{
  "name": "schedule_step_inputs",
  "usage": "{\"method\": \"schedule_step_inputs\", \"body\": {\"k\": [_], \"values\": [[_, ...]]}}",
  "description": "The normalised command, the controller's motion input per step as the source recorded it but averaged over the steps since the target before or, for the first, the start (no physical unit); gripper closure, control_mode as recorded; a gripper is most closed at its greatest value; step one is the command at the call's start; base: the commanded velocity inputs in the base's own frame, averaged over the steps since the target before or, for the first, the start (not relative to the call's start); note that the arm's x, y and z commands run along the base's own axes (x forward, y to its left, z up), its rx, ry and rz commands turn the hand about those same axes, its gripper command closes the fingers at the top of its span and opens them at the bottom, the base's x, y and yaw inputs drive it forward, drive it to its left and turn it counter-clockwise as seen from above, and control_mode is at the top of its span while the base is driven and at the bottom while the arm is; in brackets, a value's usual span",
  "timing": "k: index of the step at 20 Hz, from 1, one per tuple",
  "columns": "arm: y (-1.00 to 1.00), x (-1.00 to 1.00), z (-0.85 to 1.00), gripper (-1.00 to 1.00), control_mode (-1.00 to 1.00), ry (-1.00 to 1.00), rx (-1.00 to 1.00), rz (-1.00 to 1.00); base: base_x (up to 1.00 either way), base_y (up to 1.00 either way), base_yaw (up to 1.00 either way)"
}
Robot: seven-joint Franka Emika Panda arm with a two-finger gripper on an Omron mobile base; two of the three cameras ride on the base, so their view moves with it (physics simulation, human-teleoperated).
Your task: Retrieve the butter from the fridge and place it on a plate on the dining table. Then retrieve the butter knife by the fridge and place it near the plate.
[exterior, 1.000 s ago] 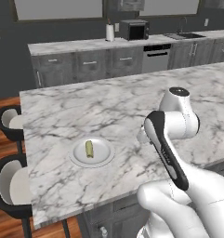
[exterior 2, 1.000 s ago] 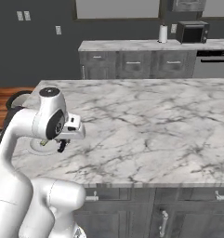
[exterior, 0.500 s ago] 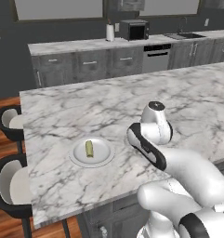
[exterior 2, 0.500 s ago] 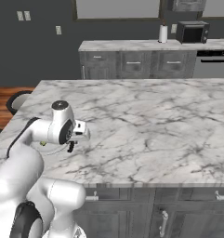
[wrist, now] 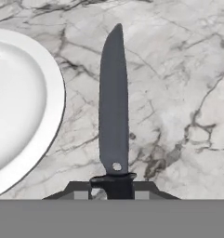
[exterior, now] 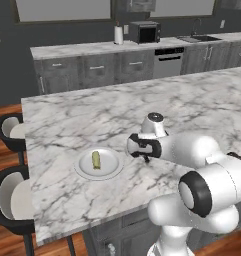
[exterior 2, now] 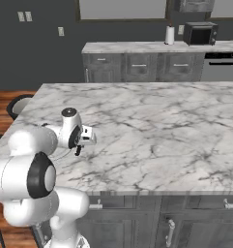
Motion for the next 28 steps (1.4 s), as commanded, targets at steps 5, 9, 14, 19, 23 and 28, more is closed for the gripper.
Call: {"method": "schedule_step_inputs", "body": {"k": [5,9,14,19,23,28], "values": [[0.15,0.29,-0.37,1.00,-1.00,0.01,0.04,-0.02,0.00,0.00,0.00],[-0.05,0.14,-0.50,1.00,-1.00,0.00,0.01,0.00,0.00,0.00,0.00],[-0.02,0.00,-0.31,1.00,-1.00,0.00,0.00,-0.01,0.00,0.00,0.00],[0.00,0.00,-0.13,1.00,-1.00,0.00,0.00,0.00,0.00,0.00,0.00],[0.00,0.02,-0.10,1.00,-1.00,0.00,0.00,0.00,0.00,0.00,0.00],[0.18,0.11,-0.08,1.00,-1.00,0.00,0.00,-0.03,0.00,0.00,0.00]]}}
